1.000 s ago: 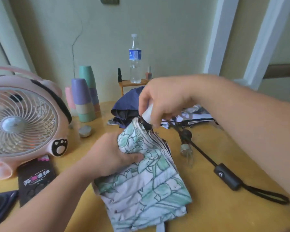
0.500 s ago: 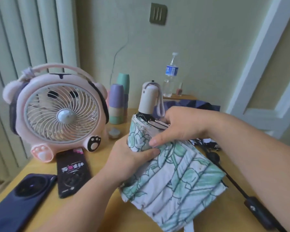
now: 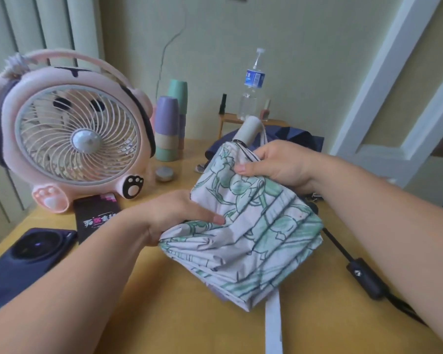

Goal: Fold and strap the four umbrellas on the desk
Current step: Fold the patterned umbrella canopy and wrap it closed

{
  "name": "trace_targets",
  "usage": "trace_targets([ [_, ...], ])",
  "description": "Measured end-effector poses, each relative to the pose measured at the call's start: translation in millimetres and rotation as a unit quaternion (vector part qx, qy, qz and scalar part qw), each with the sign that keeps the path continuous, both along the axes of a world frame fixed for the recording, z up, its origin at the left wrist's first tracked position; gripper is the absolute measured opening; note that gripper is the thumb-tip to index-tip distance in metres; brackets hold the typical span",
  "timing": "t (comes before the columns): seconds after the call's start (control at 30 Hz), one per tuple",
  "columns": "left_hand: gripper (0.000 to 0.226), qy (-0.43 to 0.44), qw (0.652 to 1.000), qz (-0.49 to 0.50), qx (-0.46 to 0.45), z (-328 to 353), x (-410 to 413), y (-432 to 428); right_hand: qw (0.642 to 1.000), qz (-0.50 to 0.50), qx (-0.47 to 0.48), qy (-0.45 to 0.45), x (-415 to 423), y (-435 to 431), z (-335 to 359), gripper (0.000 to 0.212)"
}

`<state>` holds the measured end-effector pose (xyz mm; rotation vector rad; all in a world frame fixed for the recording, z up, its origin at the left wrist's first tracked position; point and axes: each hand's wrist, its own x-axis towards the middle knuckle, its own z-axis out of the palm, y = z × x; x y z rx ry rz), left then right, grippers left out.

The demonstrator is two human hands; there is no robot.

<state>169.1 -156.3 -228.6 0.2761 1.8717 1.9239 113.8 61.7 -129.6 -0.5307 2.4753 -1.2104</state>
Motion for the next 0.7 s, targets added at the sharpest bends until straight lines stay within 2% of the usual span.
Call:
trace_targets([
  [0.13,0.052,0.016,0.998,-0.058,-0.025,-1,4,3,0.999,-0.036,-0.034,-0.016,3,8,-15,0.02],
  [0.3,0.049,-0.016,0.997,-0.046,-0.054,-10,6,8,0.99,-0.05,-0.089,-0.093,8,19,-34,0.028],
  [0.4,0.054,-0.041,0.996,-0.054,-0.049,-11,6,10,0.993,-0.059,-0.097,-0.037,13,23,-39,0.021],
  [0.5,0.05,-0.039,0.998,-0.05,-0.018,-12,6,12,0.992,-0.063,-0.105,0.015,18,24,-37,0.032],
  [0.53,0.05,-0.04,0.997,-0.063,0.01,-13,6,13,0.991,-0.059,-0.122,-0.001,20,26,-35,0.039],
  [0.6,0.048,-0.046,0.99,-0.106,0.08,-18,9,14,0.974,-0.034,-0.202,-0.096,25,31,-33,0.045],
  [0.63,0.049,-0.048,0.986,-0.12,0.109,-21,10,13,0.959,-0.02,-0.247,-0.139,29,33,-31,0.041],
  [0.7,0.049,-0.051,0.979,-0.131,0.147,-25,10,13,0.936,0.002,-0.308,-0.169,31,39,-32,0.027],
])
